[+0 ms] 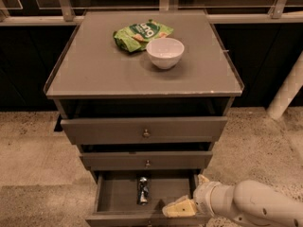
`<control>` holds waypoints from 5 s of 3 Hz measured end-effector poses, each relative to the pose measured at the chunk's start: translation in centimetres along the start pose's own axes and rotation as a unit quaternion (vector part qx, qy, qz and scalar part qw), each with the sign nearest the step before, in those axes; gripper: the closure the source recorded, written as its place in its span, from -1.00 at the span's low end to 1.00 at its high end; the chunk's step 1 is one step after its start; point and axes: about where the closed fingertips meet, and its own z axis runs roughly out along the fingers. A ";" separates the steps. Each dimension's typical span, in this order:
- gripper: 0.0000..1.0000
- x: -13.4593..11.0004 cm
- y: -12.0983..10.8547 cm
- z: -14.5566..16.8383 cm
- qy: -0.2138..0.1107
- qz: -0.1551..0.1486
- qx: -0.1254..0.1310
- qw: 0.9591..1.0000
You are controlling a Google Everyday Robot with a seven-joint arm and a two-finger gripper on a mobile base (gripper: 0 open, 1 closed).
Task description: Pick redbull can from bottom drawer and place on counter
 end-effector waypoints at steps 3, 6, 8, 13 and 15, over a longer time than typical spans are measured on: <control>-1.00 2.4 -0.6 3.5 -0.032 0.042 0.001 0.999; -1.00 6.1 -0.4 11.7 -0.040 0.078 -0.030 0.996; -1.00 8.3 -0.1 16.3 -0.036 0.090 -0.045 0.994; -1.00 7.7 -3.7 26.1 -0.065 0.076 -0.031 0.995; -1.00 8.0 -8.2 31.0 -0.102 0.100 -0.007 0.990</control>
Offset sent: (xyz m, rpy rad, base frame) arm -0.0031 -0.0042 -0.0271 0.0592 0.0293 -0.0772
